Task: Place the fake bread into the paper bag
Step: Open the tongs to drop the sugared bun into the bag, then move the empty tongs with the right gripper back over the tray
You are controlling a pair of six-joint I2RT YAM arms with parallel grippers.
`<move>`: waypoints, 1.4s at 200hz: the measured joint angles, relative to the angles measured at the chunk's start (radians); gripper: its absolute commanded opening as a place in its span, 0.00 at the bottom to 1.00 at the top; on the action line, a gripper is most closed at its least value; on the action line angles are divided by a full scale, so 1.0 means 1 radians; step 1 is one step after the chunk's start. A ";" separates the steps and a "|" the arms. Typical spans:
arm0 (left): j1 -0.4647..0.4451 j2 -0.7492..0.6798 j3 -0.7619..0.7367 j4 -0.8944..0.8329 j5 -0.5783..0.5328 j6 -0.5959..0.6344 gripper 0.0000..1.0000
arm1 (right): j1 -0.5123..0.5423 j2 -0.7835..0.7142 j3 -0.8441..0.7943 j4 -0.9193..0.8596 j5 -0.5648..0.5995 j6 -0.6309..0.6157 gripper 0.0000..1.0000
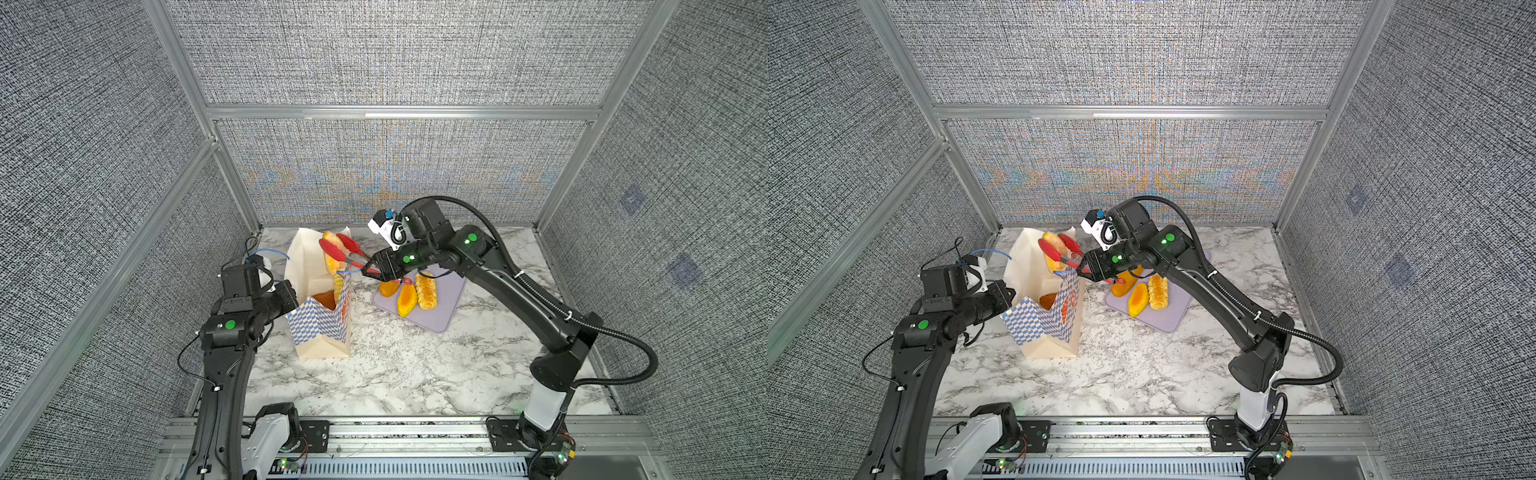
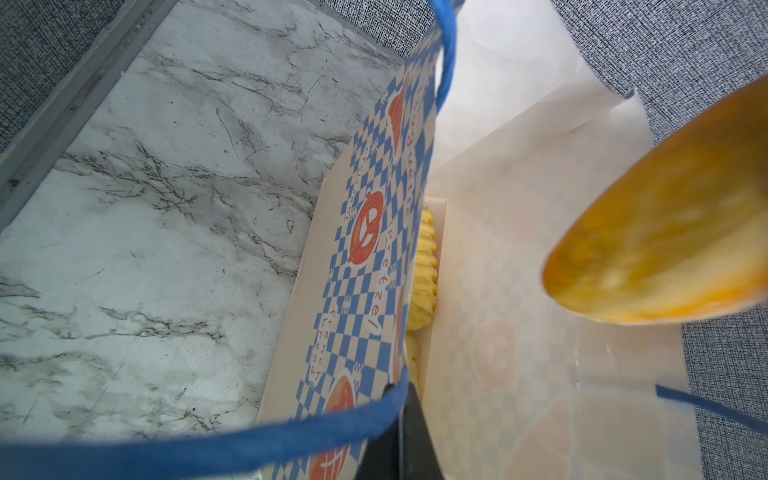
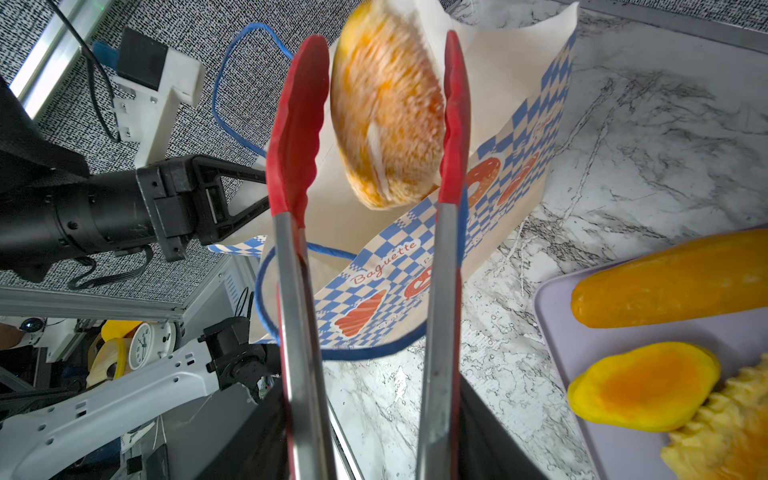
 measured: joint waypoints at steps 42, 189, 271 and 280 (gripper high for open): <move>0.000 0.000 0.000 0.001 0.000 0.000 0.04 | 0.002 0.002 0.005 -0.007 0.007 -0.001 0.58; 0.000 0.006 0.000 0.002 0.001 0.000 0.04 | 0.004 -0.045 -0.024 0.004 0.085 -0.004 0.58; 0.000 0.006 0.000 0.002 0.001 0.000 0.04 | -0.017 -0.160 -0.138 0.068 0.187 0.002 0.58; 0.000 0.006 0.000 0.002 0.001 0.000 0.04 | -0.026 -0.180 -0.160 0.080 0.204 0.005 0.58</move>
